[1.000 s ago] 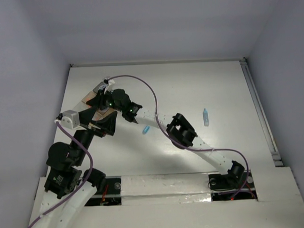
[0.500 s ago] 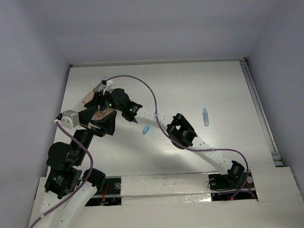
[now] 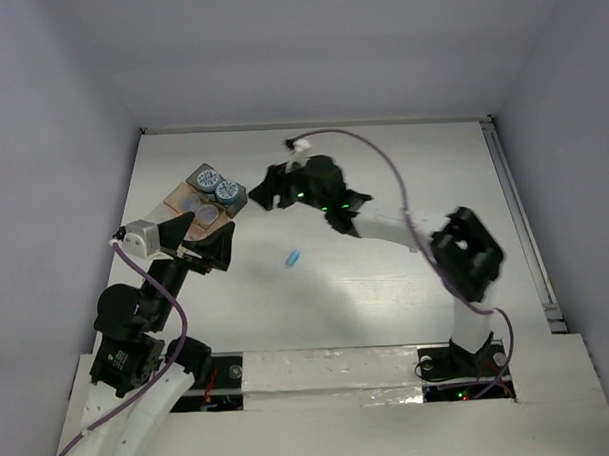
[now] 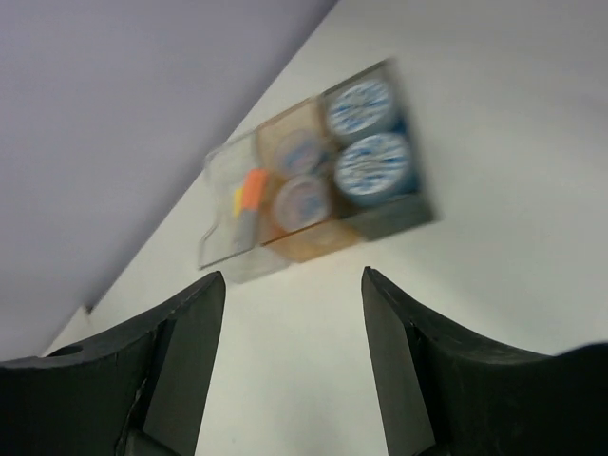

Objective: Sort the stationery into containers
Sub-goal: Place the pen in the storage box, then pick up the pen from the center of the board.

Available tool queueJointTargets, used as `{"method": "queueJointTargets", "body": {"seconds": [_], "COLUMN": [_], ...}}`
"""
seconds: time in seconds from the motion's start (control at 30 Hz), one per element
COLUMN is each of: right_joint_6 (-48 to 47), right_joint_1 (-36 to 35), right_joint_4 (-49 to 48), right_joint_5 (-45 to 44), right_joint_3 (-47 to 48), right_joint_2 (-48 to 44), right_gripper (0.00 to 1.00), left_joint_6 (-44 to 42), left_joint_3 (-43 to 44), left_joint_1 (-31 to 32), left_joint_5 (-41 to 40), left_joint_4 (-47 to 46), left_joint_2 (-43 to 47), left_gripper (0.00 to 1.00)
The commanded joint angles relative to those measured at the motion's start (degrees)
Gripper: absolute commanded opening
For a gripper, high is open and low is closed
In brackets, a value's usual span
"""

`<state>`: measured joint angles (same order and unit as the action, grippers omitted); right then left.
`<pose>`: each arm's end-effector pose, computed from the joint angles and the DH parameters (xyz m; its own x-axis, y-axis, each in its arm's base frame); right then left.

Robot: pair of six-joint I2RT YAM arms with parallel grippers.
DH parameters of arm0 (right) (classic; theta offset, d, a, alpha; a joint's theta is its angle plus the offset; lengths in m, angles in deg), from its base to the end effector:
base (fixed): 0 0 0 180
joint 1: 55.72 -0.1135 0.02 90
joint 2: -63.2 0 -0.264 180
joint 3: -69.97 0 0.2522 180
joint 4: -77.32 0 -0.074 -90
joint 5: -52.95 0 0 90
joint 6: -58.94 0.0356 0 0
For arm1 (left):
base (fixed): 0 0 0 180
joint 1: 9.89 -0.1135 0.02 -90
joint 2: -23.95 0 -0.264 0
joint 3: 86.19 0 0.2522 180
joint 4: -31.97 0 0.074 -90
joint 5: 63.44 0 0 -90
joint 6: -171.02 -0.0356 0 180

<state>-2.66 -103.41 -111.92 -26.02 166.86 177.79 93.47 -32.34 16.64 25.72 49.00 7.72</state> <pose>0.3166 0.3580 0.2609 -0.4929 0.1520 -0.8567 -0.7034 0.5098 0.4952 0.0619 -0.0303 0.3798 0.2136 -0.3476 -0.9130 0.4920 0.8457 -0.2069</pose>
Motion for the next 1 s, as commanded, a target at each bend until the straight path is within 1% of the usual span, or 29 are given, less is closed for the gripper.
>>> {"method": "queueJointTargets", "body": {"seconds": [0.0, 0.03, 0.07, 0.1, 0.13, 0.17, 0.2, 0.23, 0.27, 0.33, 0.37, 0.4, 0.47, 0.57, 0.63, 0.67, 0.83, 0.87, 0.9, 0.97], "right_joint_6": [-3.01, -1.26, -0.55, -0.37, -0.71, -0.8, -0.81, -0.98, -1.16, -1.77, -2.29, -2.73, -4.58, -6.78, -8.1, -8.54, -10.82, -11.09, -11.26, -11.53], "right_joint_1": [7.32, 9.34, 13.19, 14.88, 16.55, 18.13, 21.37, 22.97, 24.55, 28.16, 29.3, 30.44, 33.0, 34.67, 35.99, 36.51, 37.05, 37.05, 37.05, 37.05], "right_joint_4": [3.55, 8.45, 11.03, 13.57, 18.65, 21.39, 24.29, 28.76, 30.54, 35.98, 37.4, 39.07, 43.47, 47.08, 47.18, 47.17, 46.47, 46.65, 46.91, 46.91], "right_joint_5": [-13.46, -14.88, -16.46, -17.61, -19.53, -23.21, -24.03, -24.64, -25.69, -27.1, -27.63, -27.64, -27.55, -26.59, -25.1, -23.0, -20.52, -20.08, -19.47, -17.89], "right_joint_3": [-13.49, -19.35, -21.76, -23.96, -27.38, -28.54, -29.51, -30.39, -31.62, -31.89, -31.89, -31.2, -30.05, -27.77, -27.24, -26.89, -23.46, -21.71, -20.91, -20.12], "right_joint_2": [-18.1, -21.21, -23.94, -28.76, -30.63, -32.04, -33.1, -34.68, -35.21, -35.48, -35.22, -34.7, -31.81, -27.24, -25.56, -24.77, -17.93, -16.69, -15.54, -13.43], "right_gripper": [0.65, 0.65, 0.64, 0.63, 0.63, 0.62, 0.62, 0.62, 0.62, 0.63, 0.66, 0.72, 0.79, 0.8, 0.78, 0.77, 0.68, 0.64, 0.55, 0.48], "left_joint_6": [-0.32, -0.32, -0.32, -0.41, -0.49, -0.58, -0.58, -0.58, -0.67, -0.67, -0.58, -0.58, -0.58, -0.67, -0.58, -0.58, -0.32, -0.23, -0.14, 0.03], "left_joint_3": [-0.02, -0.02, 0.07, 0.07, 0.07, -0.02, -0.11, -0.11, -0.02, -0.02, -0.02, -0.02, -0.02, 0.16, 0.24, 0.25, 0.25, 0.25, 0.33, 0.86], "left_joint_1": [0.28, 0.98, 0.99, 1.51, 1.51, 2.04, 2.56, 2.57, 2.57, 3.18, 3.79, 3.8, 4.41, 4.94, 5.55, 5.56, 5.56, 5.56, 5.56, 5.56], "left_joint_5": [0.58, 0.58, 0.58, 0.58, 0.58, 0.49, 0.23, 0.05, -0.21, -0.21, -0.21, -0.21, -0.3, -0.48, -0.56, -0.65, -0.39, -0.48, -0.74, -1.62], "left_joint_4": [-2.74, -2.83, -2.83, -2.83, -2.74, -2.74, -2.65, -2.57, -2.48, -2.39, -2.39, -2.13, -2.13, -1.69, -1.25, -1.16, -0.81, -0.72, -0.11, 0.68], "left_joint_2": [1.37, 1.46, 1.46, 1.55, 1.73, 1.99, 2.08, 2.08, 2.08, 1.9, 1.82, 1.64, 1.55, 0.94, 0.23, 0.06, -1.87, -2.31, -3.45, -5.21], "left_gripper": [0.99, 0.99, 0.99, 0.99, 0.99, 0.99, 0.99, 0.99, 0.99, 0.99, 0.99, 0.99, 0.99, 0.99, 0.99, 0.99, 0.99, 0.99, 0.99, 0.99]}}
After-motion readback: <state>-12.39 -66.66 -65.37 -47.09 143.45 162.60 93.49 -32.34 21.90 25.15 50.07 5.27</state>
